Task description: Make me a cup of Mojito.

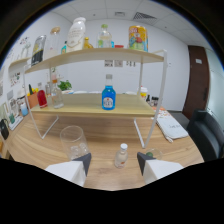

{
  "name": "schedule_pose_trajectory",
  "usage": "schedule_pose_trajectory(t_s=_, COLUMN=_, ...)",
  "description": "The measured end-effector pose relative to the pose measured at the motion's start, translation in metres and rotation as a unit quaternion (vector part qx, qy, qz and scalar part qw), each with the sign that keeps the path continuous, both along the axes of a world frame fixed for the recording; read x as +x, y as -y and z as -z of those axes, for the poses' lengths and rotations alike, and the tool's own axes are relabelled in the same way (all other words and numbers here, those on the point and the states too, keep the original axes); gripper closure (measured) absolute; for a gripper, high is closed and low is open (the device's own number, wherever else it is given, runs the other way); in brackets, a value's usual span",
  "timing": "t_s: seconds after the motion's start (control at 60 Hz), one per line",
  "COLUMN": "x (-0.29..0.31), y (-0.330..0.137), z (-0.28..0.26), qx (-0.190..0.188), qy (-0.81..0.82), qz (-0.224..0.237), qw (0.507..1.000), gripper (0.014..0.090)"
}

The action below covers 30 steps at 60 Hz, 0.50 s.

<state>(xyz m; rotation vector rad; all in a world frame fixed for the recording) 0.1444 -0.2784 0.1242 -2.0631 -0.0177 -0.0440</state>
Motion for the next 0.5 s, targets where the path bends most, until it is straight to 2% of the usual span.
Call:
schedule_pose_trajectory(t_s=0.15, x=-0.040, y=0.032, z=-0.025, qx=0.011, qy=-0.017, qz=-0.005, qw=1.000, gripper=0.0194)
schedule_pose_trajectory(t_s=0.35, x=-0.098, y=0.071, z=-0.005, qx=-0.018, qy=-0.040, qz=-0.012, qw=0.999, gripper=0.0198)
schedule_pose_trajectory(t_s=0.4, x=-0.111, y=0.076, z=-0.004, qx=-0.024, qy=-0.043, qz=-0.012, qw=0.999, gripper=0.0196)
schedule_pose_trajectory(t_s=0.5, x=-0.142, y=0.074, z=-0.023, qx=-0.012, qy=-0.051, qz=-0.012, qw=0.999, gripper=0.0195)
